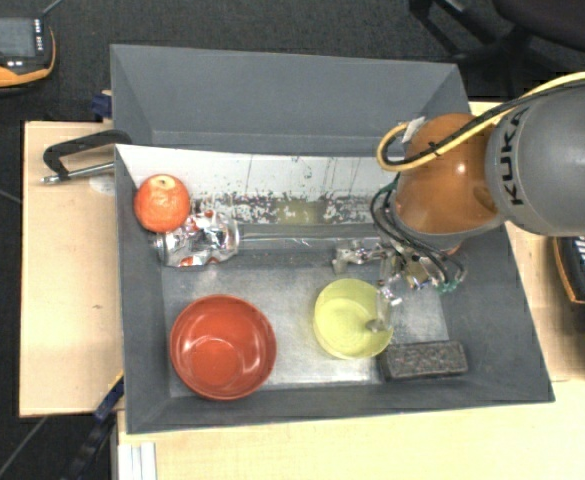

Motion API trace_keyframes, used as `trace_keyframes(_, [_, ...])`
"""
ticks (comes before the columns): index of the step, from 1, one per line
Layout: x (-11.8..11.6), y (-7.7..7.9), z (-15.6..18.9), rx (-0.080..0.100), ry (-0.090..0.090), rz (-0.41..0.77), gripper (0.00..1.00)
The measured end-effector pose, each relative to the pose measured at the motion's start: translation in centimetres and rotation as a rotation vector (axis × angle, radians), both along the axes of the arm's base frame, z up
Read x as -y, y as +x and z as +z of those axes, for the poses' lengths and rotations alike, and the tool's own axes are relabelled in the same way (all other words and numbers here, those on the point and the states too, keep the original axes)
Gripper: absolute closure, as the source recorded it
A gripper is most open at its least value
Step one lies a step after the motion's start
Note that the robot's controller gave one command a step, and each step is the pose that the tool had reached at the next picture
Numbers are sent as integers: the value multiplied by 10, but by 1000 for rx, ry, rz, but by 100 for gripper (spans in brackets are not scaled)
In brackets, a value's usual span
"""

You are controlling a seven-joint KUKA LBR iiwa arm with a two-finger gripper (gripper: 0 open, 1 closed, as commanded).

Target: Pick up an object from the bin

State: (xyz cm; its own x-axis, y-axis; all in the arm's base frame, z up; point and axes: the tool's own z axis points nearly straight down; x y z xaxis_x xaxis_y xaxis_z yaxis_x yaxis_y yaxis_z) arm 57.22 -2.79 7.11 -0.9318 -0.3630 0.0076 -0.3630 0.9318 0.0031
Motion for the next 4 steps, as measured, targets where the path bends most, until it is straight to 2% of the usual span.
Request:
trace_keyframes(1, [-55, -11, 0, 1, 4, 65, 0])
trace_keyframes(2, [-10, 29, 5, 12, 4, 67, 0])
trace_keyframes(3, [-30, -50, 0, 15, 7, 314, 0])
trace_keyframes(4, [-5, -51, 0, 18, 7, 297, 0])
